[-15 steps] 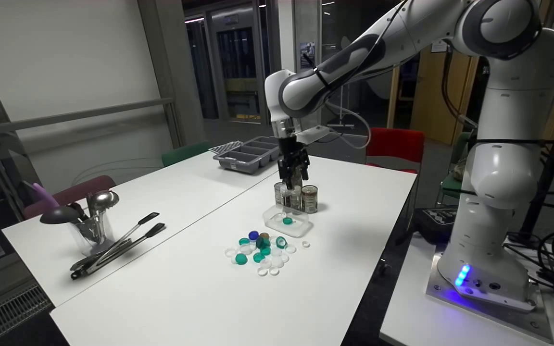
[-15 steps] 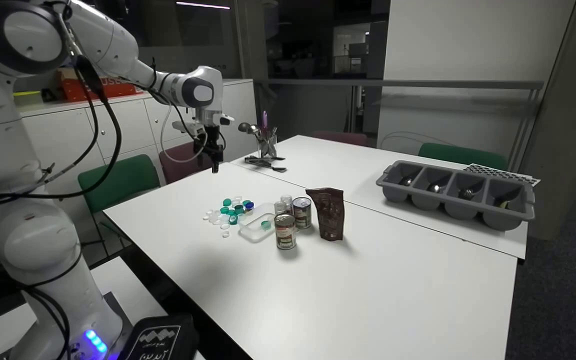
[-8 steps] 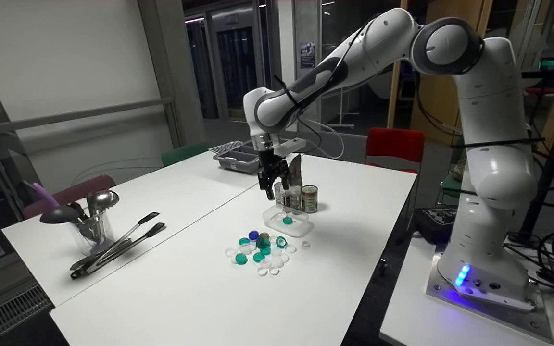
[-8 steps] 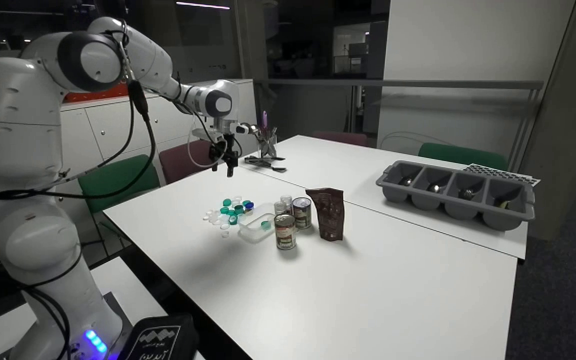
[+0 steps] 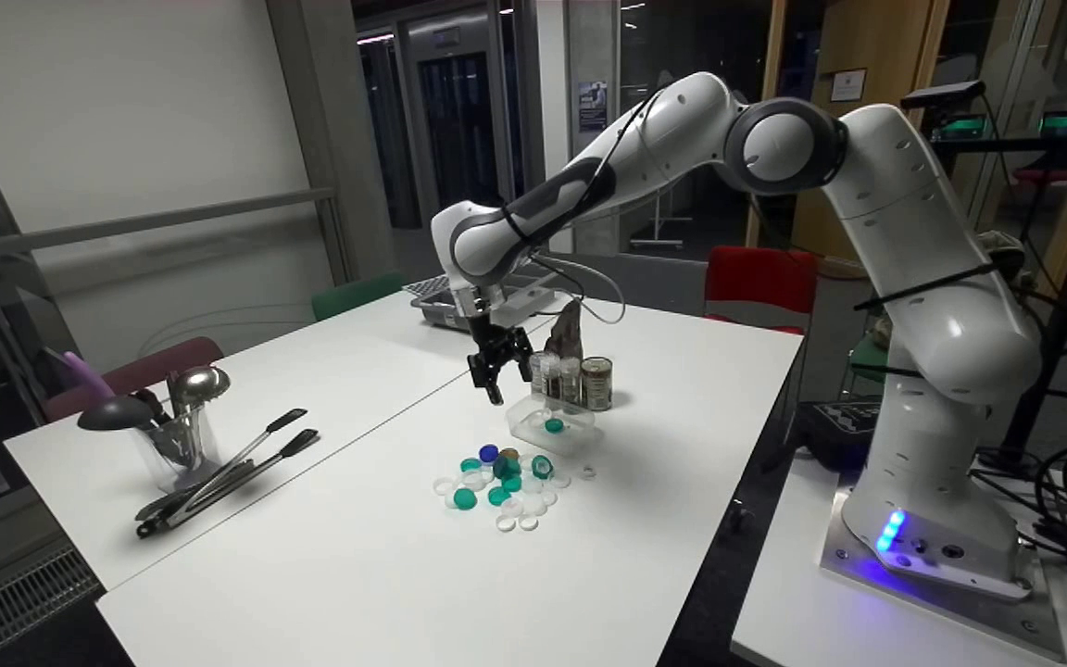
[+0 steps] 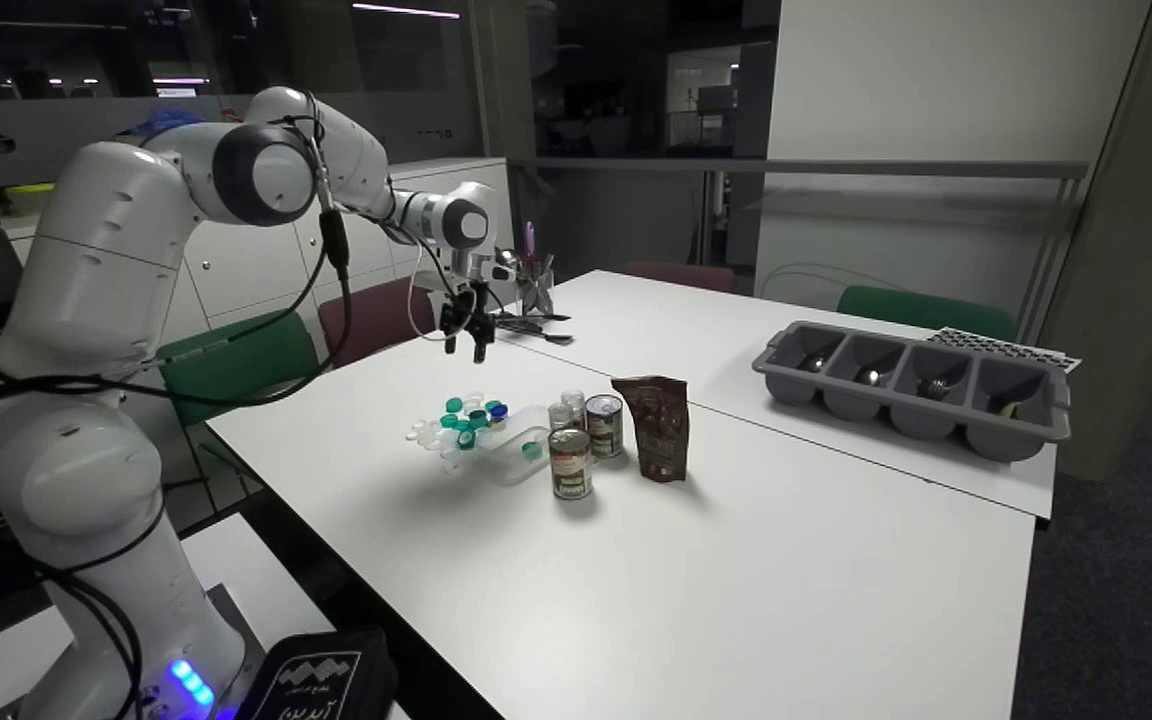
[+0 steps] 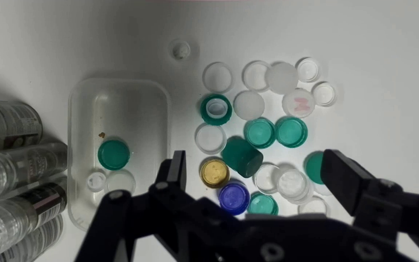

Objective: Pick up the blue object on the table and put it in the bowl

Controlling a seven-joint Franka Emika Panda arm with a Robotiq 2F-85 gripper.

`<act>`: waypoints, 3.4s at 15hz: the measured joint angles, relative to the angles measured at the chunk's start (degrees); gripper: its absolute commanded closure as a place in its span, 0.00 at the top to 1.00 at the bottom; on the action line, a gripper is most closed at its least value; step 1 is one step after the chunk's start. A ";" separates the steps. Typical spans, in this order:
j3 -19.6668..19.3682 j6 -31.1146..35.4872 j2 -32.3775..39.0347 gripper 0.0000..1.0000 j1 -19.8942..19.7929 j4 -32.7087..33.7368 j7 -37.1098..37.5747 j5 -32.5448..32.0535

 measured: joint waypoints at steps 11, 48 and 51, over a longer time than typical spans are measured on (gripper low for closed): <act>-1.48 -7.28 10.93 1.00 0.56 12.44 0.64 0.14; -4.96 6.38 23.06 1.00 2.64 18.95 -0.72 -2.92; -4.97 6.38 23.72 0.86 2.63 19.44 -0.72 -2.92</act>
